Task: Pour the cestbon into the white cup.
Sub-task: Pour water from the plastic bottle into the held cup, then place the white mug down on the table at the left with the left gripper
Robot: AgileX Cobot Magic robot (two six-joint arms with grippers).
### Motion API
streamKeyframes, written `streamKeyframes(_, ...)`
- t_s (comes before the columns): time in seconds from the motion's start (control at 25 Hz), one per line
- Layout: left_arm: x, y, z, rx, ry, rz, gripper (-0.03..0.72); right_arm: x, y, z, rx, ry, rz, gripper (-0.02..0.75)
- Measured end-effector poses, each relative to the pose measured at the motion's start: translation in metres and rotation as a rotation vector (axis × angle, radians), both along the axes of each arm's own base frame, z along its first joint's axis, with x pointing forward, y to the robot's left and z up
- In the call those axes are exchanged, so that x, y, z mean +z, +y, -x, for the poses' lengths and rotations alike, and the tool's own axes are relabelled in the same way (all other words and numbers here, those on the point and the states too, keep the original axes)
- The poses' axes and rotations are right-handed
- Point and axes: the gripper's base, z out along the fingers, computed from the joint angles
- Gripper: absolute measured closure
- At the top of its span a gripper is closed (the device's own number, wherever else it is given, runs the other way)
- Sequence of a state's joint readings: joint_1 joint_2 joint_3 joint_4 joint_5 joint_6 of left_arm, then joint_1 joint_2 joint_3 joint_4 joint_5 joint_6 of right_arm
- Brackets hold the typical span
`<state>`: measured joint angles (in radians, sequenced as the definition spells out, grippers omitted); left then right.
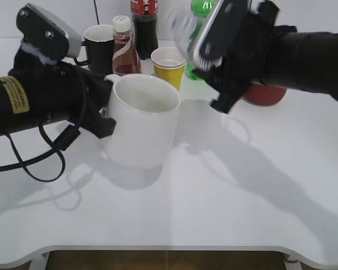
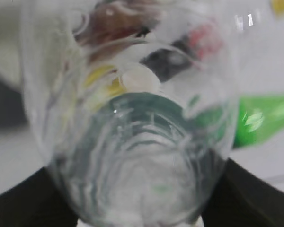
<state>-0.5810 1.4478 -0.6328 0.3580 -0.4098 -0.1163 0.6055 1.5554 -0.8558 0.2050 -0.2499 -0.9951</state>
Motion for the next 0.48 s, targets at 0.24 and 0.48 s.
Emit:
streamKeyframes(0.24, 0.013, 0.016, -0.014, 0.099, -0.066, 0.153, 0.66, 0.014, -0.005, 0.006, -0.183, 0.229, -0.453, 0.265)
streamKeyframes(0.48, 0.022, 0.071, -0.043, 0.326, -0.163, 0.229, 0.66, -0.009, -0.031, 0.006, -0.326, 0.331, -0.584, 0.265)
